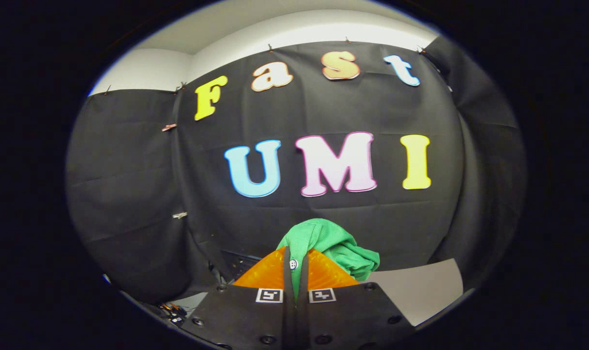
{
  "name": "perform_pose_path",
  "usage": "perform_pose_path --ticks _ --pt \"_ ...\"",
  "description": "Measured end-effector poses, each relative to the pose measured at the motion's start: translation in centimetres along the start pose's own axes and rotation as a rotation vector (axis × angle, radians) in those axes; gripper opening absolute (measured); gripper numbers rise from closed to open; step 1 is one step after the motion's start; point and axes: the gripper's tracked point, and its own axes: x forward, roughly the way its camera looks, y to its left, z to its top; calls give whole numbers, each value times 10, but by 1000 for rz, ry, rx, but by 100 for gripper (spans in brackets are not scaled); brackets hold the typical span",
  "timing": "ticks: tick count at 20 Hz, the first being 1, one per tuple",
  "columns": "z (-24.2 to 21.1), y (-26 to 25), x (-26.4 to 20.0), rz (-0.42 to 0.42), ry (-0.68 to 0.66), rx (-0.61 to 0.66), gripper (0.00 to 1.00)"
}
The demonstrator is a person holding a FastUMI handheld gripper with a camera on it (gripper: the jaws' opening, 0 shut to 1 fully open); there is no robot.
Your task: Put the clothes into the washing machine and then close the washing machine lid.
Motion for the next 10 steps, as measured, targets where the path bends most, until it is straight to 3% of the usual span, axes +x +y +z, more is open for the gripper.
perform_pose_path --ticks 10 --pt "-78 114 79 229 123 -34 5"
